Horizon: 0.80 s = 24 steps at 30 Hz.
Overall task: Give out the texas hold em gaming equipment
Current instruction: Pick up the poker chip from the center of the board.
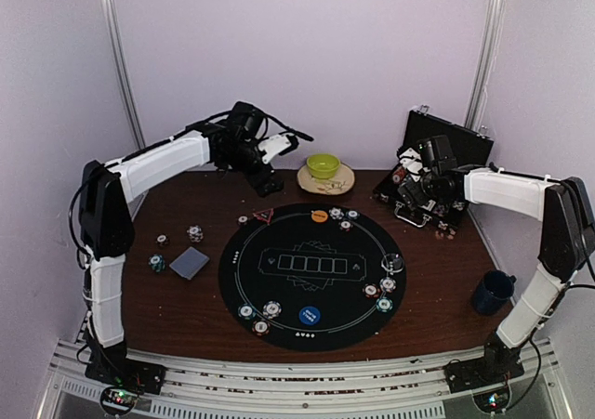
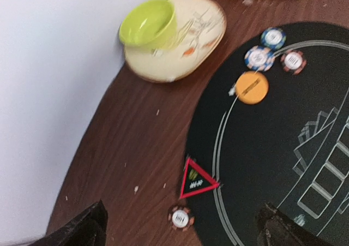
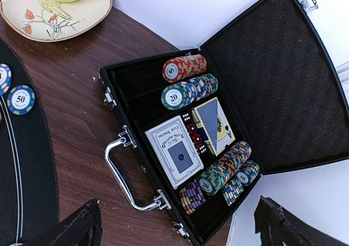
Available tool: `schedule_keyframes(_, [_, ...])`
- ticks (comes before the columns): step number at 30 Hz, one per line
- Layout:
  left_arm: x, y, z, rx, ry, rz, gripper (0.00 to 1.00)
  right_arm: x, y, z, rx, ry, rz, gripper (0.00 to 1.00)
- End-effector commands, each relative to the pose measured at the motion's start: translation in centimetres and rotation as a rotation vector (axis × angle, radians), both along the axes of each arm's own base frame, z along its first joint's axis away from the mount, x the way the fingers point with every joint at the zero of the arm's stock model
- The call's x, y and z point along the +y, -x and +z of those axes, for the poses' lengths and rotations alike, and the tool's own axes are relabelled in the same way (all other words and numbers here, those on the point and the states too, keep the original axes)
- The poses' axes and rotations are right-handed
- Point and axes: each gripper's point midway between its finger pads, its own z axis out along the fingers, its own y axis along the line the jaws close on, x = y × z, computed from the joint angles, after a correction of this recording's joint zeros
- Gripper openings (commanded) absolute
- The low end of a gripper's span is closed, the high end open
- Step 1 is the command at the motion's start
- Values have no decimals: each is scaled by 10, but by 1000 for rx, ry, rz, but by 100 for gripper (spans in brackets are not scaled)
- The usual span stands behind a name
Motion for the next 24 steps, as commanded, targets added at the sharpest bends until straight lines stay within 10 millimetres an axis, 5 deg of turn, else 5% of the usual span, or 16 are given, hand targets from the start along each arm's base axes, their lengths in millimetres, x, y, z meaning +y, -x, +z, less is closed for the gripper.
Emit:
schedule_keyframes(1, [66, 9, -53, 251, -43, 60, 98, 3, 1, 3, -8, -15, 2, 100])
schedule_keyframes(4, [96, 1, -74, 336, -29, 119, 98, 4, 2, 3, -7, -12, 3, 100])
schedule_keyframes(10, [125, -17, -117, 483, 10, 166, 98, 3, 2, 2, -7, -6, 0, 100])
schedule_keyframes(16, [128, -25, -150, 554, -1, 159, 98, 2, 1, 0, -1, 9, -7, 100])
schedule_keyframes(24, [132, -35, -169, 588, 9, 172, 97, 1, 1, -5, 7, 22, -10, 100])
